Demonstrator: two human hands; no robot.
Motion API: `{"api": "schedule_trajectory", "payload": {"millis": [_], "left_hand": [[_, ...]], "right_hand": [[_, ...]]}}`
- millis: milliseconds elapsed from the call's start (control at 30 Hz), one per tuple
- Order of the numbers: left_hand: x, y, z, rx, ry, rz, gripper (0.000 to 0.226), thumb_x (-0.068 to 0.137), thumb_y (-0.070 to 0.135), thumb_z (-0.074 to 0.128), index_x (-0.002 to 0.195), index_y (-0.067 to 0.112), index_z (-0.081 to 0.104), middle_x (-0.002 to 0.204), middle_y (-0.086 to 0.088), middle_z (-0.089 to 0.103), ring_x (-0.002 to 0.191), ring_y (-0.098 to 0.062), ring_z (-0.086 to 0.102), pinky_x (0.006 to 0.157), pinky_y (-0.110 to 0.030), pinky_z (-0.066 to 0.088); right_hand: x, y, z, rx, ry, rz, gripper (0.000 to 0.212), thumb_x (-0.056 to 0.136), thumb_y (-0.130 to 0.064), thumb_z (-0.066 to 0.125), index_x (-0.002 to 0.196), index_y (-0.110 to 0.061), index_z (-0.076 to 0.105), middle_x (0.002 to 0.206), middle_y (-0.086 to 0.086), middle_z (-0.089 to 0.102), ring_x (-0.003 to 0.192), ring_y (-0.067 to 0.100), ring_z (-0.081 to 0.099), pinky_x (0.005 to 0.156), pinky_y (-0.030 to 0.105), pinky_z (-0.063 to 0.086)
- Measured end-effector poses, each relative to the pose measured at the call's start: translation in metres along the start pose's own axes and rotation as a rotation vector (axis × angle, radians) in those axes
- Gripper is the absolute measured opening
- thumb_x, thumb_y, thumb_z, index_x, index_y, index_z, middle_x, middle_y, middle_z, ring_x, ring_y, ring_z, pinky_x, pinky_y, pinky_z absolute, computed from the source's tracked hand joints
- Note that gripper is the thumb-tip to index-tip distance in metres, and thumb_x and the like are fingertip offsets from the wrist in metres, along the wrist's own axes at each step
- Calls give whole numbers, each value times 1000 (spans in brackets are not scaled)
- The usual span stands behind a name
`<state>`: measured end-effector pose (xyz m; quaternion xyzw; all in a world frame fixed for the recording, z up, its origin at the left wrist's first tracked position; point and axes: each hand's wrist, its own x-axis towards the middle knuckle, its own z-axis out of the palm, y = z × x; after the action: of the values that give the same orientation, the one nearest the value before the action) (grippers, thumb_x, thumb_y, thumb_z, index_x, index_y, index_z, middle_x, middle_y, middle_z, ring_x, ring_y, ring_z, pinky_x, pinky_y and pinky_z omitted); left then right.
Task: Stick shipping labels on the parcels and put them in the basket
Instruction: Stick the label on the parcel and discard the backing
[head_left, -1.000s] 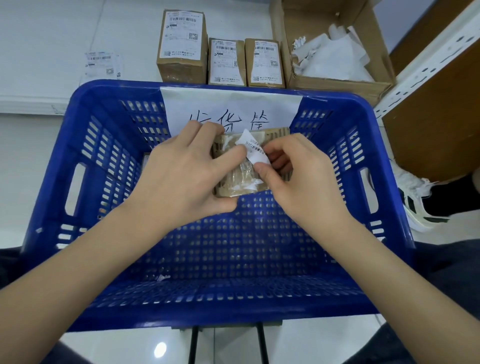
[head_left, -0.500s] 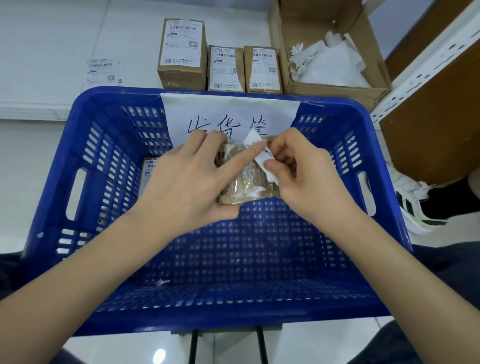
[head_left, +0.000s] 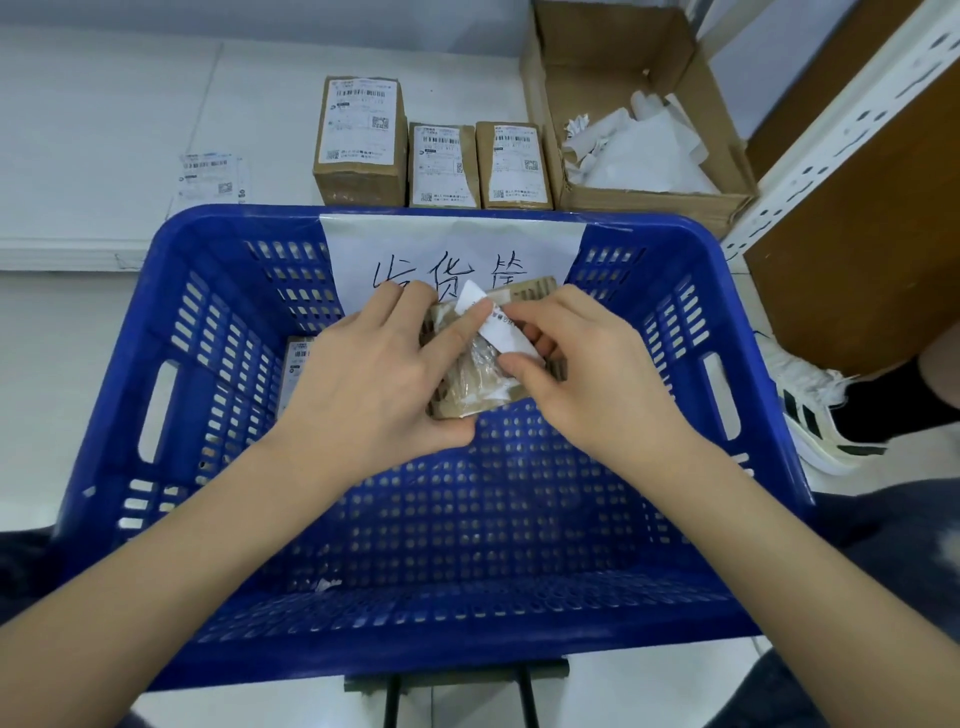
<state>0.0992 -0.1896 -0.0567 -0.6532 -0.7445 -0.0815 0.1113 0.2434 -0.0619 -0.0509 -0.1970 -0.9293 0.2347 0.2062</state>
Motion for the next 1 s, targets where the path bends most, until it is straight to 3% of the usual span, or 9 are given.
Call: {"api": "schedule_trajectory", "payload": {"millis": [167, 267, 500, 700, 833, 1000], "left_hand": [[1, 2, 1, -29, 2, -23, 79, 65, 56, 52, 134, 19, 50, 98, -15, 58, 82, -30, 57, 49, -25, 33], [1, 3, 0, -55, -10, -48, 90, 60, 54, 68, 138, 22, 38, 97, -12, 58, 81, -28, 57, 48, -25, 34], [15, -6, -3, -43, -26, -106, 104, 47, 53, 75, 134, 1, 48, 99, -11, 62, 82, -30, 61, 45, -29, 44], [57, -19, 3, -61, -42, -78, 98, 55, 48, 84, 133, 0, 50, 112, -13, 60, 99, -32, 58, 66, -36, 50], [93, -23, 17, -53, -8, -61, 93, 50, 48, 86, 123, -3, 58, 96, -14, 61, 81, -33, 59, 68, -38, 50], [123, -26, 33, -49, 34, -61, 89, 49, 49, 81, 119, -1, 60, 93, -12, 61, 82, -32, 60, 71, -36, 49]], "right_hand": [[0, -1, -2, -166, 55, -59, 34, 78, -18, 61, 109, -6, 68, 90, 7, 63, 74, 26, 62, 56, 37, 54], [-1, 1, -2, -236, 75, -60, 33, 74, -19, 59, 102, -6, 71, 84, 7, 63, 68, 27, 61, 51, 35, 52], [6, 10, -13, -278, 91, 3, 31, 77, -23, 58, 101, -8, 71, 82, 6, 61, 65, 25, 60, 47, 29, 46], [37, 30, -44, -409, 92, 93, 29, 87, -22, 57, 113, -12, 66, 98, 4, 61, 81, 22, 59, 56, 29, 39], [69, 59, -61, -522, 52, 178, 31, 90, -28, 52, 116, -15, 62, 102, 2, 59, 85, 22, 58, 60, 29, 41], [111, 111, -71, -533, 2, 302, 34, 90, -31, 53, 119, -15, 60, 108, 3, 60, 92, 24, 60, 67, 30, 42]]}}
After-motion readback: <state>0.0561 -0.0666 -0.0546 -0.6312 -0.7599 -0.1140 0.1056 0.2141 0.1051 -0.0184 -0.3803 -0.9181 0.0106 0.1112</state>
